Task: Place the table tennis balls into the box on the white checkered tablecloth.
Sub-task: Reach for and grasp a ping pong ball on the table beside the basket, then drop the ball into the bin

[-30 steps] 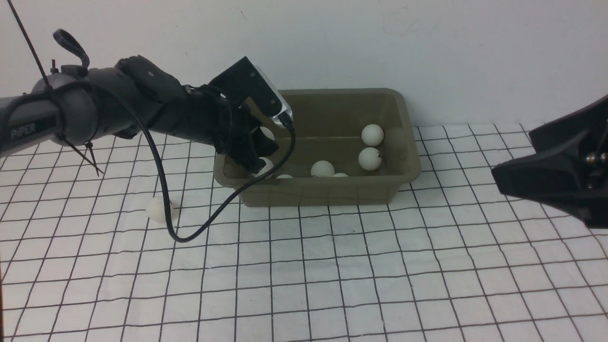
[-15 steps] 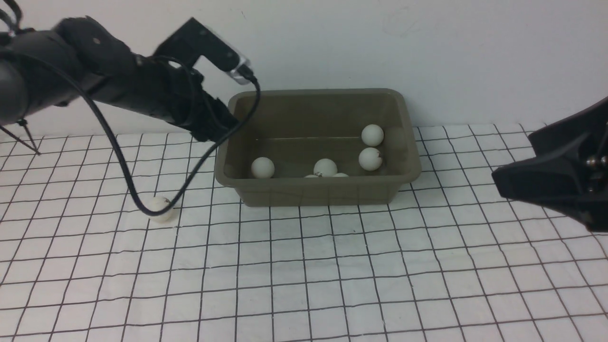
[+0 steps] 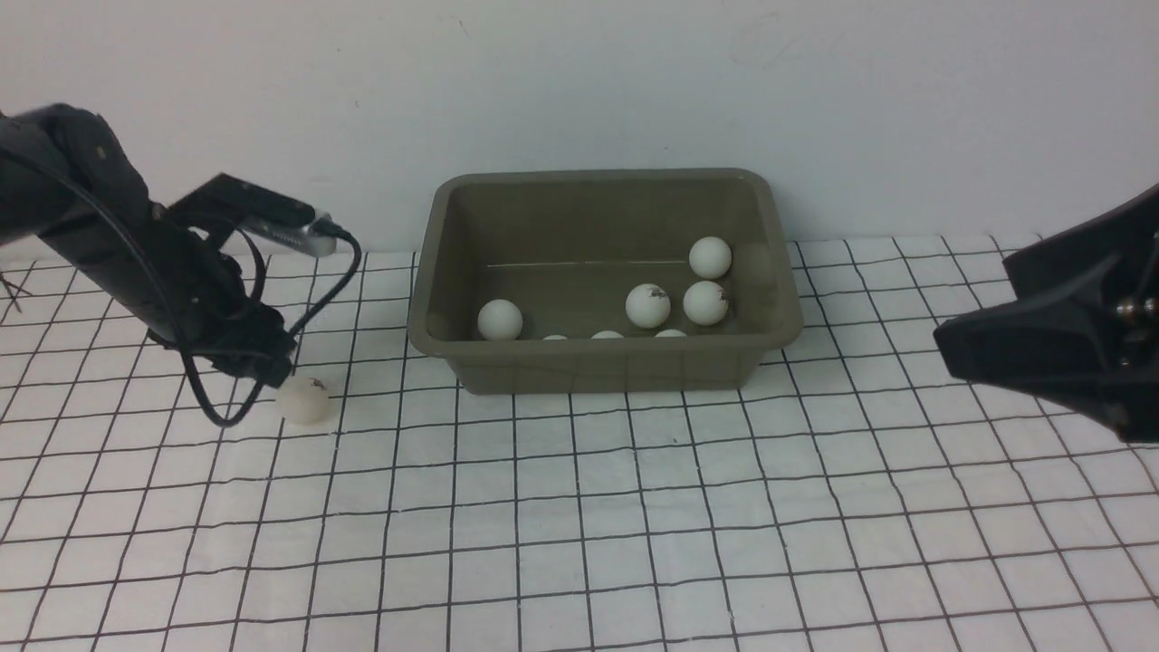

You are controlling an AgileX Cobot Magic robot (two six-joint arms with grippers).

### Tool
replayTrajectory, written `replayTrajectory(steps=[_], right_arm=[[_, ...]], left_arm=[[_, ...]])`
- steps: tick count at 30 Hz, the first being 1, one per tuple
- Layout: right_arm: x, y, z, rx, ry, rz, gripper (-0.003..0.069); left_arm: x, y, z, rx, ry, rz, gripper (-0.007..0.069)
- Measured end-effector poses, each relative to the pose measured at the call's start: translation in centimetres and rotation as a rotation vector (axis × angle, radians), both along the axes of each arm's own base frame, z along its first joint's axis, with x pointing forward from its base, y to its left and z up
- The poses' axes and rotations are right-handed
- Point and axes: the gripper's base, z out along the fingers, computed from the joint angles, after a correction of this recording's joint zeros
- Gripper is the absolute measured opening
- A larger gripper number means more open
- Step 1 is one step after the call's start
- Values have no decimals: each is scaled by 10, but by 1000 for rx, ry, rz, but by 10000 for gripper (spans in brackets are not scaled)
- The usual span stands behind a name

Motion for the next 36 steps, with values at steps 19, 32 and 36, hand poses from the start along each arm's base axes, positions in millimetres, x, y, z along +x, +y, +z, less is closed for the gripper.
replayTrajectory(steps=[19, 32, 36], right_arm=[[-2, 1, -1, 8, 23, 14, 462], [-1, 1, 1, 19, 8, 8, 462], [-1, 2, 1, 21, 4, 9, 462]], left_arm=[[17, -11, -22, -41, -52, -35, 335], [28, -87, 66, -272, -351, -316, 335], [30, -107, 58, -288, -367, -389, 335]])
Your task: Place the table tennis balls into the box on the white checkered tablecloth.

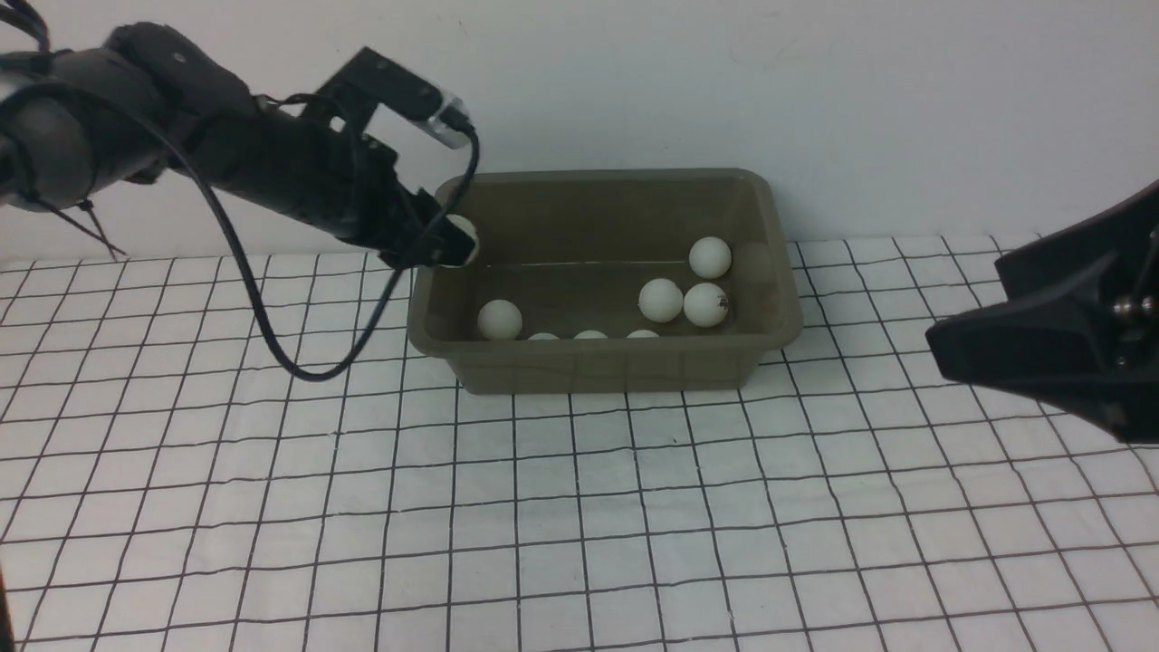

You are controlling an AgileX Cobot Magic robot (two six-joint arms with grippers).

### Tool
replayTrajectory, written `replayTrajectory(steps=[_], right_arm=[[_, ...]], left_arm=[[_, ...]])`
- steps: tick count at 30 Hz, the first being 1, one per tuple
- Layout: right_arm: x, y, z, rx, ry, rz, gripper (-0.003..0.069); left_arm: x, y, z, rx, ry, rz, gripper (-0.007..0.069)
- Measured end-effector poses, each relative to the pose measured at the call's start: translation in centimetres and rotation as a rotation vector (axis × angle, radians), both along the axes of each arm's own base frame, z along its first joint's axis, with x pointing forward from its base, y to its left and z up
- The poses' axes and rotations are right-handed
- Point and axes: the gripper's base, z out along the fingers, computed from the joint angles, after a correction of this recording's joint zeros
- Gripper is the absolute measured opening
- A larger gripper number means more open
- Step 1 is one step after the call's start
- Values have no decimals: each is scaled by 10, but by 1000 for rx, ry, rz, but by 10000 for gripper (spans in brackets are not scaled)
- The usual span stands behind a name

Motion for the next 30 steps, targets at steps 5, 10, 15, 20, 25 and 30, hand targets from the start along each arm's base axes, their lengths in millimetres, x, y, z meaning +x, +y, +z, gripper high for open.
replayTrajectory(steps=[5, 10, 15, 20, 25, 30], right_arm=[[3, -2, 1, -17, -41, -21, 462], [6, -10, 5, -84, -141, -67, 462], [-14, -26, 25, -101, -299, -150, 462], [-89, -58, 51, -26, -503, -269, 462], [-142, -76, 3, 78, -544, -322, 462], [-145, -81, -63, 182, -599, -396, 462]], left_arm=[[1, -14, -10, 22, -19, -53, 342], [2, -20, -11, 9, -7, -41, 447], [-6, -16, 17, -3, -16, 23, 534], [-20, -10, 52, 32, -72, 45, 498], [-32, -7, 77, 25, -121, 56, 478], [-38, -7, 89, 14, -138, 62, 478]])
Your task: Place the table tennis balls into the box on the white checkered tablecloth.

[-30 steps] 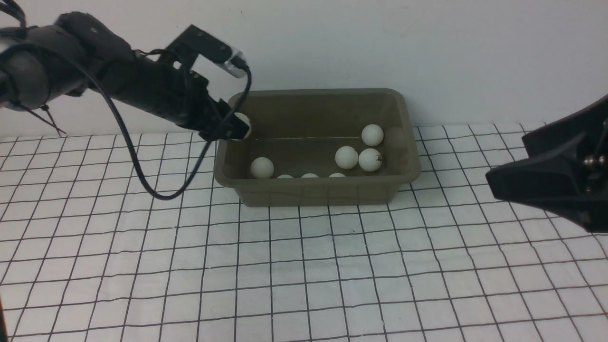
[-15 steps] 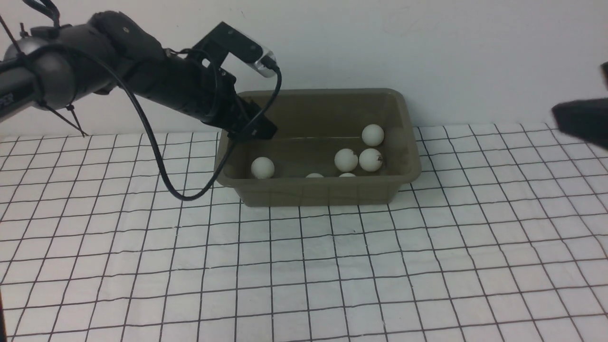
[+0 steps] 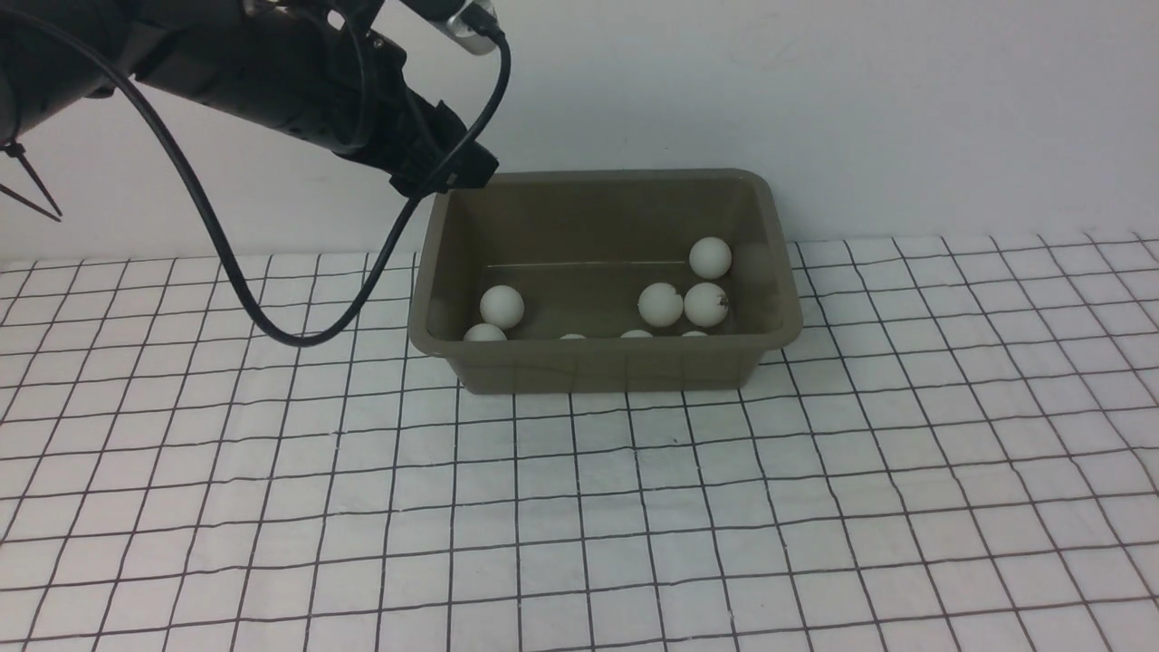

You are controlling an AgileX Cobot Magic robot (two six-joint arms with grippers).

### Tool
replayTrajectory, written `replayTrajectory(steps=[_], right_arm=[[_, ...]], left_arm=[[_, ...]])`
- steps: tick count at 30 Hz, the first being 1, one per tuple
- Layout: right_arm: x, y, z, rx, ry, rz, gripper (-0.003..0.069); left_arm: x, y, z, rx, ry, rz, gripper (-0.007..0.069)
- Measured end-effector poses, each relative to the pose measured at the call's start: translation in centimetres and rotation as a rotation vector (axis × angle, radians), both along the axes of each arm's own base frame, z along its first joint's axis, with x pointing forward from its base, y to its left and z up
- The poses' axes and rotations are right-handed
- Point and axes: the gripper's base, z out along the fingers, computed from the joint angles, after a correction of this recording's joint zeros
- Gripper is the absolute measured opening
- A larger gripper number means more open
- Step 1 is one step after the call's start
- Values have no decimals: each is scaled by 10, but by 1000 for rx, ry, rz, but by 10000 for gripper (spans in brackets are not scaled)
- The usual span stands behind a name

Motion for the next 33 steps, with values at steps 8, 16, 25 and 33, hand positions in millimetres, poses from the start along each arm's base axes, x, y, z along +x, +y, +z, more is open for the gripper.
replayTrajectory(steps=[8, 16, 25, 33], right_arm=[[21, 5, -65, -8, 45, -13, 462], [27, 8, -97, -16, 136, -11, 462], [27, 10, -96, 50, 144, 7, 462], [27, 10, -96, 55, 146, 8, 462]], left_arm=[[-4, -1, -2, 2, 39, -23, 478], [-3, -1, -2, 1, 38, -22, 478], [-4, -4, 0, -47, 44, -18, 478], [-3, -4, 0, -50, 44, -17, 478]])
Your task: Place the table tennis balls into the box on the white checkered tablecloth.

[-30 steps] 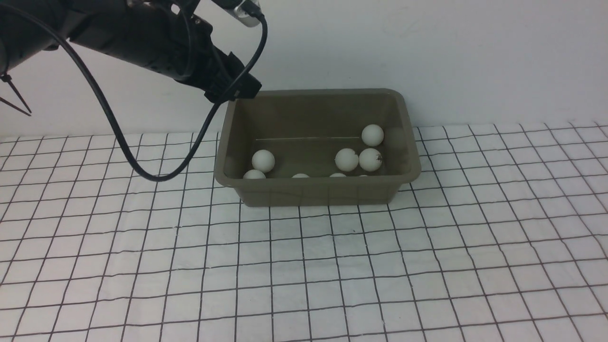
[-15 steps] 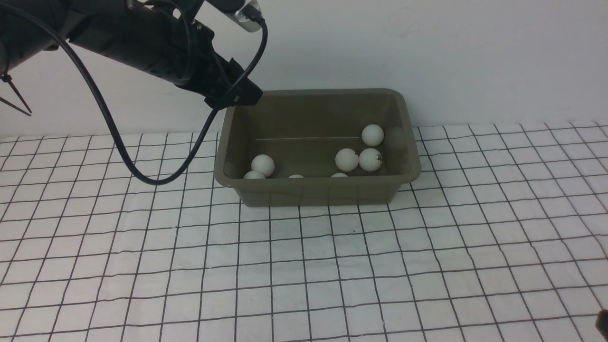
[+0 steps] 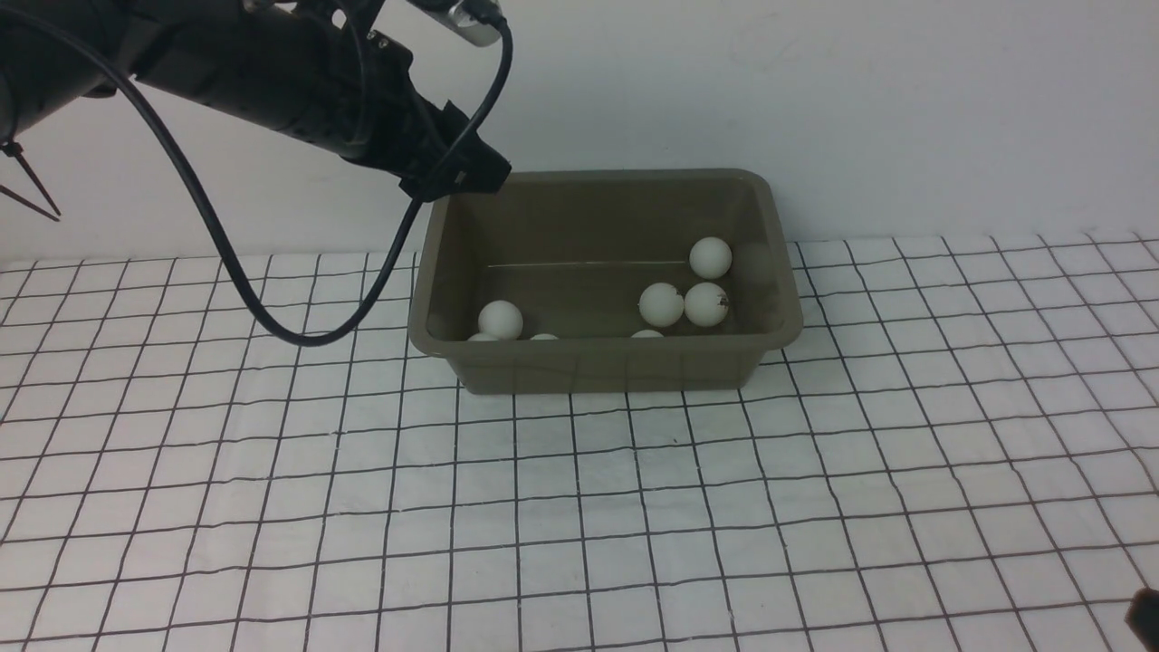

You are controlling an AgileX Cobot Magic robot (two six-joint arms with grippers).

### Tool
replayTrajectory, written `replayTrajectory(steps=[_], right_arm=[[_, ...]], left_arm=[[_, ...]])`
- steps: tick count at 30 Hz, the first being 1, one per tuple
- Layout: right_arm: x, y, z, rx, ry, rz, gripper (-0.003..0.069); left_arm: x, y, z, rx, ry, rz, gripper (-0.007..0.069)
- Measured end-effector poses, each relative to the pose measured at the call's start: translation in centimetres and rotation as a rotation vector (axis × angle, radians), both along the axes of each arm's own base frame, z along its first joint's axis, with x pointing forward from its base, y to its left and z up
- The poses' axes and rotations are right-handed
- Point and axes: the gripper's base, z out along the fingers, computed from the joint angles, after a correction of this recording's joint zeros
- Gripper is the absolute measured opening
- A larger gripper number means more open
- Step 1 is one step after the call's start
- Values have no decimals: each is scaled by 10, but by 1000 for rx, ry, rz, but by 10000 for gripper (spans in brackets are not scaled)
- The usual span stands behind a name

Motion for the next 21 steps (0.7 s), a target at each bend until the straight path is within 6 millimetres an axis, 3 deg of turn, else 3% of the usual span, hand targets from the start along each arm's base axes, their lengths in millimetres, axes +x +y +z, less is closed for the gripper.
replayTrajectory(steps=[16, 21], right_arm=[[1, 1, -4, 16, 4, 1, 462], [4, 1, -19, 39, -18, -6, 462]], left_arm=[[0, -1, 1, -23, 4, 2, 478], [0, -1, 1, -24, 4, 2, 478]])
